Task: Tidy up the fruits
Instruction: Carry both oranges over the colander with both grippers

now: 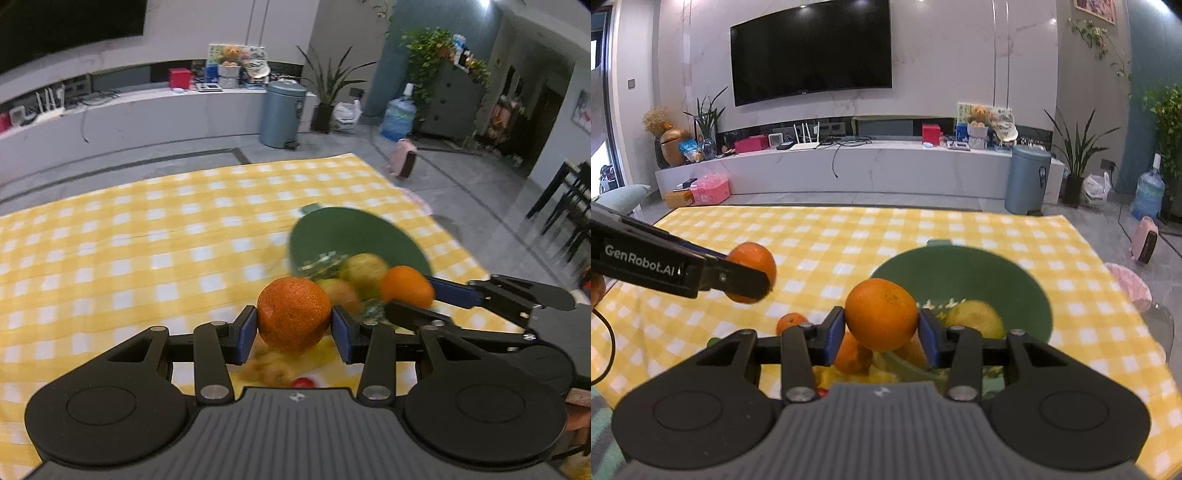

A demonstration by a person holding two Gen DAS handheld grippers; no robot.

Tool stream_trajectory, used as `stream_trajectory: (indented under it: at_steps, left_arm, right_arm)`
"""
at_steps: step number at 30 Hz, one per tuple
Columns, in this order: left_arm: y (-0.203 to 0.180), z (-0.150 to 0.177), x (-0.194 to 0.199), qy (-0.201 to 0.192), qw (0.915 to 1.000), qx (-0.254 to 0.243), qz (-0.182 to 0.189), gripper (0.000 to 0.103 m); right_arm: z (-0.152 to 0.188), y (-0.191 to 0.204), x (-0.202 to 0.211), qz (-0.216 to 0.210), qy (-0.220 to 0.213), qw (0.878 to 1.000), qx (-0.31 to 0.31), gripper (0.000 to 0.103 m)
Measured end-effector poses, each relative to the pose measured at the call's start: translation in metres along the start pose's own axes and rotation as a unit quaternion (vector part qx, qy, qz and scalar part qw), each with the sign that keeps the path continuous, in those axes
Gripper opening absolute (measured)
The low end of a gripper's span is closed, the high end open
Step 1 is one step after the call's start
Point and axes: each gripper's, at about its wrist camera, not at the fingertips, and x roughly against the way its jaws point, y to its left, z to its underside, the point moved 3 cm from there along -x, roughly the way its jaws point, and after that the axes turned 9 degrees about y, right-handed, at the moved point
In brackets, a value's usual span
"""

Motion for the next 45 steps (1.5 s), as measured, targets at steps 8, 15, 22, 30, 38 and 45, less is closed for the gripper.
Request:
stream_trajectory:
  at_steps: [8,15,22,30,38,45]
  left_arm:
    - [-0.023,-0.012,-0.023,0.016,0.9995,-0.002,0.026,0.049]
    - [-0.027,-0.011,-0.049,0.044,0.9981,-0.005,0.041,0.049]
    - [-0.037,-0.025,-0.069,0.069,0.9959,-0.014,0.057,0.049]
    - [-0.04,-0.04,-0.098,0.102,0.9903,0.019,0.092,0.049]
    - [-0.046,-0.039,-0.123,0.148,0.9812,0.037,0.118,0.049]
    - [-0.042,-0.038,-0.142,0.181,0.9722,0.077,0.126,0.049]
  right_arm:
    - [-0.008,-0.03,0.0,0.019,0.011,0.999,0.025,0.041]
    - [-0.007,-0.053,-0.013,0.03,0.035,0.998,0.041,0.041]
    - [-0.012,-0.076,-0.041,-0.004,0.087,0.996,0.033,0.041]
    - [-0.015,-0.089,-0.072,-0.041,0.149,0.987,0.032,0.041]
    - [-0.019,-0.091,-0.094,-0.064,0.206,0.973,0.085,0.041]
    - [-0.017,-0.094,-0.106,-0.078,0.251,0.957,0.125,0.041]
